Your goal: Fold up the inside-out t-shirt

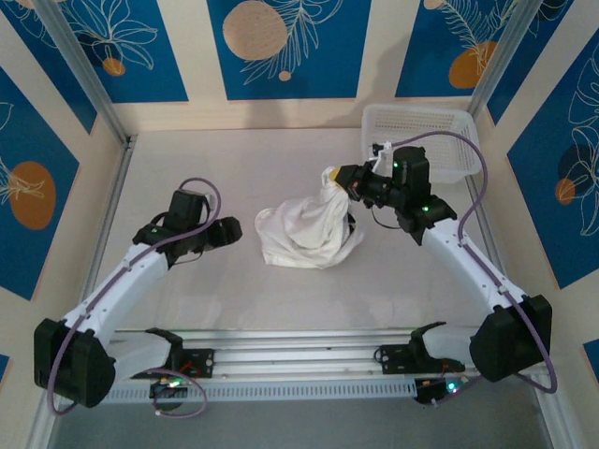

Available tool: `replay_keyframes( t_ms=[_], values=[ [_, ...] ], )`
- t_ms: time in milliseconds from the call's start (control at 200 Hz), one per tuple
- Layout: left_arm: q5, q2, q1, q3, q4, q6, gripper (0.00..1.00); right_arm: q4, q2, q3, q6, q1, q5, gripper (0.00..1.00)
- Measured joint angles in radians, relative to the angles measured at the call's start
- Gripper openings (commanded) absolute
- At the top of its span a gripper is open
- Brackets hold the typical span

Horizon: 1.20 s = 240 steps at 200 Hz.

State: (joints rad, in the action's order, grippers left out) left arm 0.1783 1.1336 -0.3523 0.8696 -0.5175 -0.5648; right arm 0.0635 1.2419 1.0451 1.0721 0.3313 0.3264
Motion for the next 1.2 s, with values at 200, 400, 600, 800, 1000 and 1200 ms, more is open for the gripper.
replay_keyframes(
  t_ms=[200, 400, 600, 800, 1000, 1200],
  values=[
    [0.212, 0.112, -0.257, 0.101, 0.148, 0.06, 0.88, 0.009, 0.017, 0.042, 0.04, 0.066, -0.082, 0.0],
    [0.116, 0.259, -0.394, 0.174, 0.21, 0.046, 0.99, 0.1, 0.051, 0.196, 0.17, 0.183, -0.273, 0.0],
    [-0.247, 0.34, -0.377, 0.169, 0.22, 0.032, 0.92, 0.231, 0.09, 0.518, 0.257, 0.204, -0.399, 0.02],
    [-0.421, 0.336, -0.238, 0.037, 0.234, -0.011, 0.9, 0.272, 0.015, 0.636, 0.323, 0.204, -0.524, 0.0],
    [-0.377, 0.08, -0.135, -0.08, 0.241, -0.027, 0.93, 0.288, 0.057, 0.654, 0.237, 0.204, -0.448, 0.0],
    [-0.129, -0.217, -0.114, -0.046, 0.287, 0.057, 0.99, 0.311, 0.245, 0.768, -0.061, 0.3, -0.246, 0.0]
  ],
)
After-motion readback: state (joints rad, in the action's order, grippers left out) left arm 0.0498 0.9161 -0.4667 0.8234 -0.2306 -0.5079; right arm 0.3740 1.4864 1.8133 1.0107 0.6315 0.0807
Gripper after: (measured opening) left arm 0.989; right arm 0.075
